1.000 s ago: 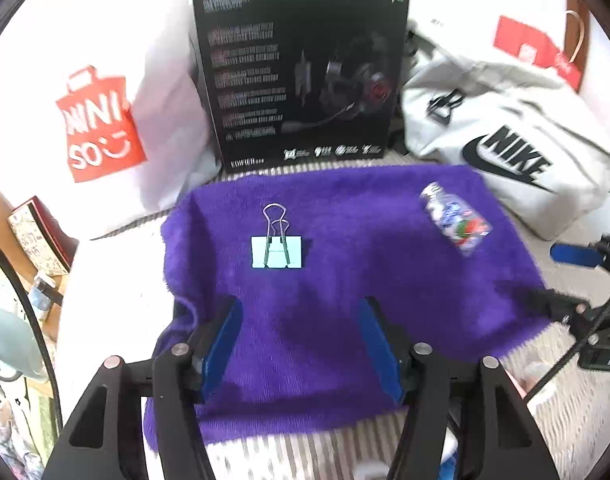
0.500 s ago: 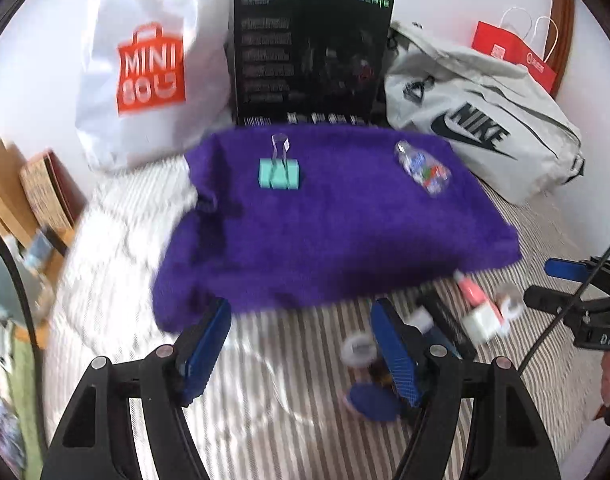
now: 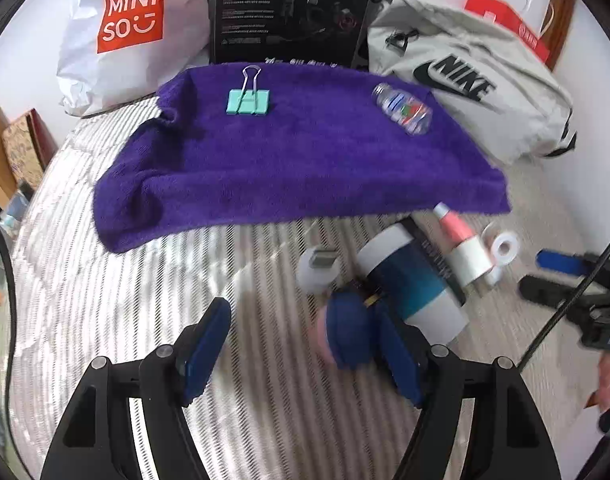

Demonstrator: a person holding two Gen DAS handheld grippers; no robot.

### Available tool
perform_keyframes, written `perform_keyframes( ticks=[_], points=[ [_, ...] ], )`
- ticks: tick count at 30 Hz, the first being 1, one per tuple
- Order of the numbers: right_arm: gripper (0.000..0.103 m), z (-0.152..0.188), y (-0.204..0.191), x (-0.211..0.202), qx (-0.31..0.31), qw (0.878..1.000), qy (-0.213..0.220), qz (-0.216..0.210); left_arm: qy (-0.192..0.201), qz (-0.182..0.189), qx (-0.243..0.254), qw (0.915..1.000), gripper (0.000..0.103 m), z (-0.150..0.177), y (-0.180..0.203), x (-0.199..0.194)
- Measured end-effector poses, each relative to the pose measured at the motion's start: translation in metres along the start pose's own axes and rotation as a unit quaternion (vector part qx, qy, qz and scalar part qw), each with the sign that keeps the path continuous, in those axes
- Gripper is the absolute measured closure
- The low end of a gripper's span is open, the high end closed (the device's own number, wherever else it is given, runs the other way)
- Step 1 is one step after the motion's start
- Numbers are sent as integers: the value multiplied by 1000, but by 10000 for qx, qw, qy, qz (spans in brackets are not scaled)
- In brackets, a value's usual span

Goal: Organize rigid objects
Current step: 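Open both tools to release the bottle and clip onto the towel, then grasp the white tape roll with the right tool while the left tool grasps the blue-capped pink jar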

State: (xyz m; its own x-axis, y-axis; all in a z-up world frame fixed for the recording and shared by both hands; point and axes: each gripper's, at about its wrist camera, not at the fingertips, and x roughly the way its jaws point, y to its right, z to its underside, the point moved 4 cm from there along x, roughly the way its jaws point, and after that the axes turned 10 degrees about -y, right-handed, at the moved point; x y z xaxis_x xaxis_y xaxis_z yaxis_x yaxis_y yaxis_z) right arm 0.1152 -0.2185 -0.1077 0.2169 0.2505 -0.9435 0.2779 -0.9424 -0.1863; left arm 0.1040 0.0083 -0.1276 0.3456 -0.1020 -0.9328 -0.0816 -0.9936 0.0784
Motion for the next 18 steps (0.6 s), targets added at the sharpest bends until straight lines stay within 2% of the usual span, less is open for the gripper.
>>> perform_keyframes(
  ticks=[4, 8, 13, 15, 16, 18],
  points=[
    [29, 2, -2, 1, -24, 10000, 0, -24, -135, -77, 8, 9999, 31, 15, -10, 5],
    [29, 4, -3, 4, -15, 10000, -32, -28, 22, 41, -115, 9999, 32, 17, -19, 3],
    [29, 6, -1, 5, -34, 10000, -30, 9, 223, 190, 47, 9996, 34, 10, -11, 3],
    [29, 7, 3, 6, 29, 10000, -35, 40, 221, 186, 218, 9993, 44, 10, -5, 5],
    [29, 8, 7, 7, 86, 10000, -27, 39, 238, 180, 264, 9992, 52, 10, -3, 5],
    [29, 9, 13, 7, 205, 9998, 11, 19, 262, 217, 340, 9988, 60, 9, 0, 6]
  ],
)
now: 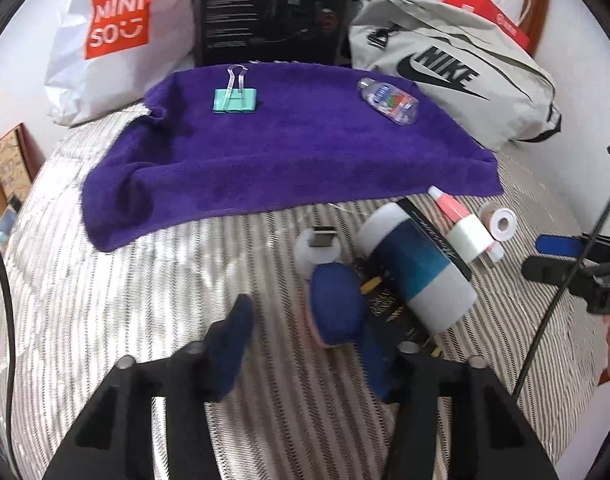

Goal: Organize rigid objects
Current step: 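Grasp the white tape roll with the right tool while the left tool grasps the blue-capped pink jar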

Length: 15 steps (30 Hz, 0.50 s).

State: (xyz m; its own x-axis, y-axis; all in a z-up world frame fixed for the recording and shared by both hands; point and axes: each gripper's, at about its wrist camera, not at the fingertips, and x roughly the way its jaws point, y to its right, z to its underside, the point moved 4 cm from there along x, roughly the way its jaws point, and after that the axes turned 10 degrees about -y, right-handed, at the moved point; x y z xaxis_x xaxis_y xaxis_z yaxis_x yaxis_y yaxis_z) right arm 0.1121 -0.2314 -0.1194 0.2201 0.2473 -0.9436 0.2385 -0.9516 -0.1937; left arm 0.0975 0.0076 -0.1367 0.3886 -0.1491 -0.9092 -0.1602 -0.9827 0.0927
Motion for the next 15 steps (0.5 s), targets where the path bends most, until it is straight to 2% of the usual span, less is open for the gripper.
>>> perform_keyframes(
  ticks=[1, 5, 12, 13, 15],
  points=[
    [29, -1, 4, 1, 64, 10000, 34, 7, 11, -5, 25, 10000, 71, -1, 1, 0],
    [29, -8, 11, 5, 203, 9997, 128, 51, -16, -114, 90, 9999, 84, -1, 2, 0],
    [34, -27, 5, 17, -4, 9997, 214, -76, -9, -34, 72, 10000, 84, -1, 0, 0],
    [40, -30, 5, 21, -46, 9998, 202, -53, -4, -33, 87, 10000, 84, -1, 0, 0],
    [44, -34, 5, 25, -100, 9996, 208, -170, 0, 3, 88, 10000, 84, -1, 0, 0]
  ],
)
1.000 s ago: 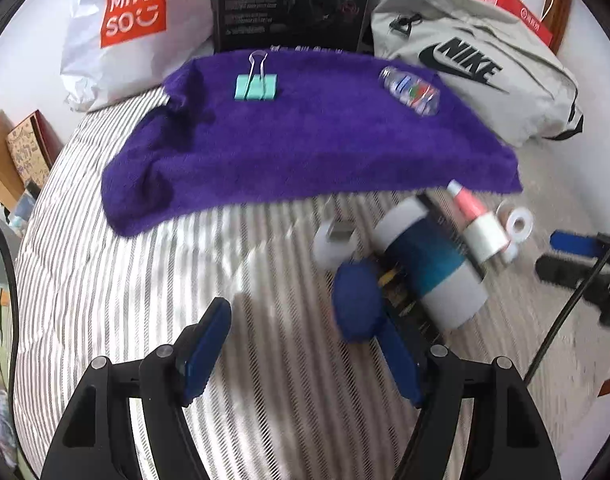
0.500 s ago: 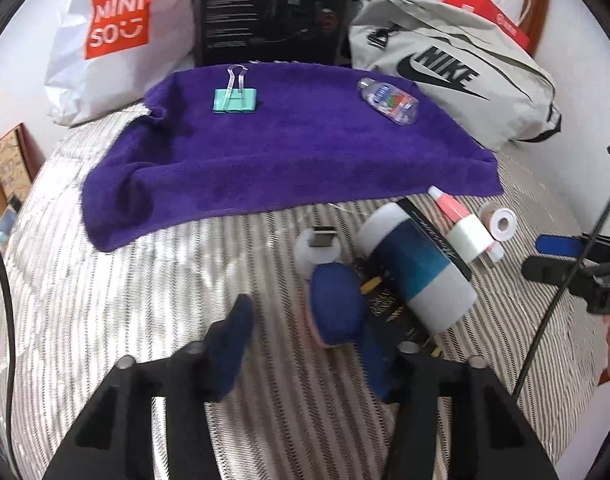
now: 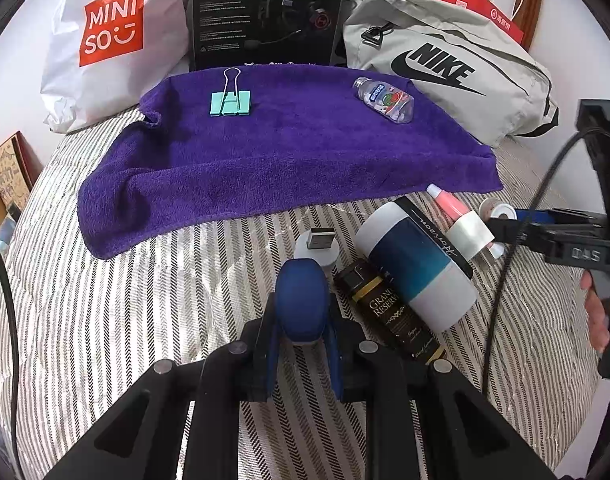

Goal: Organize rigid objects
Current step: 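Grasp the white tape roll with the right tool while the left tool grasps the blue-capped pink jar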

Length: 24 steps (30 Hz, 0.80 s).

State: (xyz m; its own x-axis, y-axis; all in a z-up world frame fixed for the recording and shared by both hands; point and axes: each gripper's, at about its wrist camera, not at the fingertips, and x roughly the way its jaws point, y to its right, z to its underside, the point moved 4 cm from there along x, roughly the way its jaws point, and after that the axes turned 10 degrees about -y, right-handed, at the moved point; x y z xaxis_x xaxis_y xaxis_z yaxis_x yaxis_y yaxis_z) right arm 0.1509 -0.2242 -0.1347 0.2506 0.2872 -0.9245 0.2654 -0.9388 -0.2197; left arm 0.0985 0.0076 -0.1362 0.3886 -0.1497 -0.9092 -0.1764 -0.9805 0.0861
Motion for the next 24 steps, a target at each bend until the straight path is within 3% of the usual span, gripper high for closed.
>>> perform_keyframes(
  ticks=[1, 4, 6, 9, 12, 15, 21, 24],
  points=[
    [46, -3, 1, 1, -19, 10000, 25, -88, 6, 54, -29, 10000, 84, 0, -1, 0],
    [65, -9, 2, 1, -96, 9994, 73, -331, 0, 164, -98, 9998, 84, -1, -4, -1],
    [65, -11, 4, 1, -8, 9989, -13, -463, 15, 220, -154, 9996, 84, -1, -5, -1],
    [66, -9, 3, -4, -119, 9998, -8, -175, 27, 209, -162, 9996, 84, -1, -5, -1],
    [66, 1, 13, -14, -142, 9991, -31, 388, 8, 219, -147, 9997, 84, -1, -6, 0],
    [66, 13, 20, -14, -242, 9959, -136, 866, -5, -37, -79, 10000, 84, 0, -8, -1],
    [67, 22, 16, -12, -406, 9921, -16, 1187, 30, -350, -91, 9993, 84, -1, -17, -1],
    [67, 26, 16, -12, -410, 9915, 64, 1235, 108, -288, -137, 9994, 83, -1, -19, -1]
  ],
)
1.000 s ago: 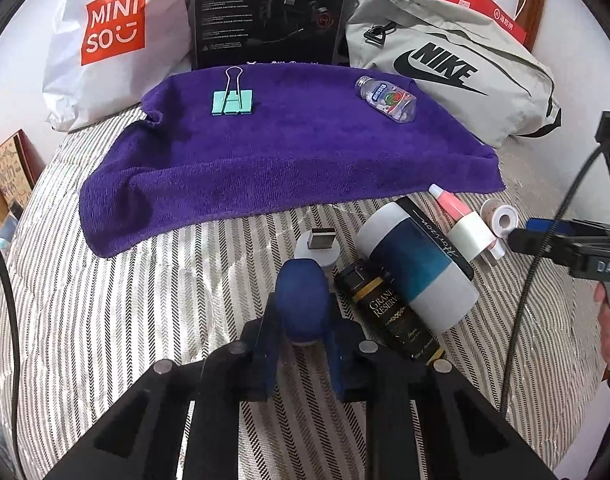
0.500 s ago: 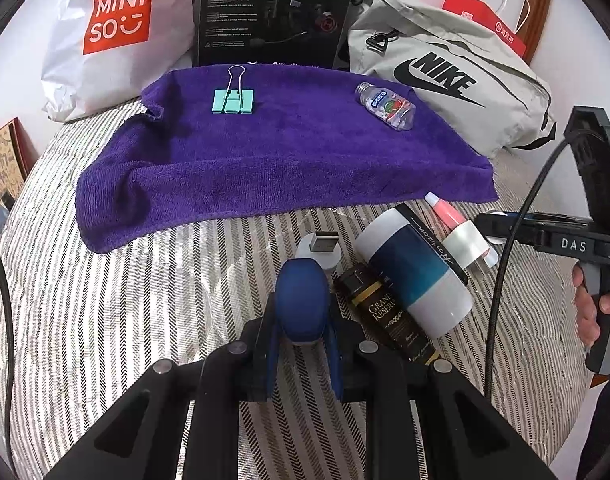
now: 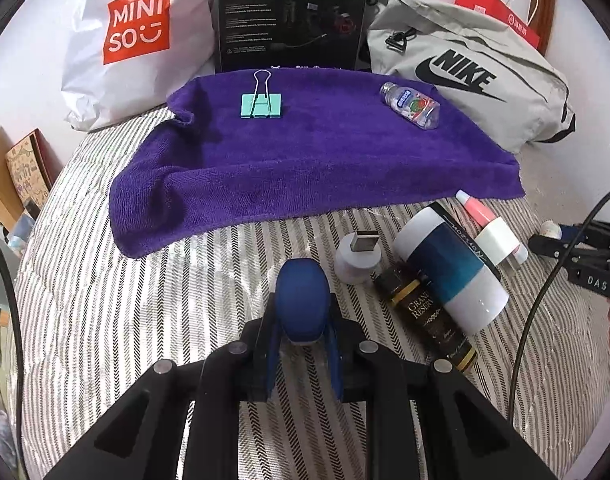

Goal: Organize rigid objects
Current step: 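Grasp the white tape roll with the right tool while the left tool grasps the blue-capped pink jar, then carry the tape roll and jar over the towel with both tools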

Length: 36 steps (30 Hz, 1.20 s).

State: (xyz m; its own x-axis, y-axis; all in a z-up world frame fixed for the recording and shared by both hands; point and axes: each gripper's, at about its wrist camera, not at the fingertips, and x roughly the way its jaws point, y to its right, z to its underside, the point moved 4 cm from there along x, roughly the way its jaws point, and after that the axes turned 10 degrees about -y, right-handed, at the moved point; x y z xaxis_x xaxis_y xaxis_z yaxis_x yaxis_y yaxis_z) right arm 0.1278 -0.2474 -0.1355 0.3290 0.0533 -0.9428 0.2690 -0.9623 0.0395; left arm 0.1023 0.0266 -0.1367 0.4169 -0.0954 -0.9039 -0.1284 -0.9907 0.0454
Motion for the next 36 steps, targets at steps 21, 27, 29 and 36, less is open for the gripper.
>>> perform_keyframes(
  ticks=[21, 27, 29, 36],
  points=[
    [67, -12, 6, -19, 198, 9976, -64, -657, 242, 72, -35, 9997, 84, -14, -8, -30],
    [67, -34, -4, -31, 4, 9973, 154, -722, 393, -28, -39, 9992, 84, -33, -11, -42],
    [67, -43, -6, -32, -5, 9972, 200, -714, 429, -13, -75, 9991, 84, -40, -13, -43],
    [67, -78, -8, -35, 37, 9966, 368, -734, 503, 10, -152, 9986, 84, -63, -20, -41]
  ],
)
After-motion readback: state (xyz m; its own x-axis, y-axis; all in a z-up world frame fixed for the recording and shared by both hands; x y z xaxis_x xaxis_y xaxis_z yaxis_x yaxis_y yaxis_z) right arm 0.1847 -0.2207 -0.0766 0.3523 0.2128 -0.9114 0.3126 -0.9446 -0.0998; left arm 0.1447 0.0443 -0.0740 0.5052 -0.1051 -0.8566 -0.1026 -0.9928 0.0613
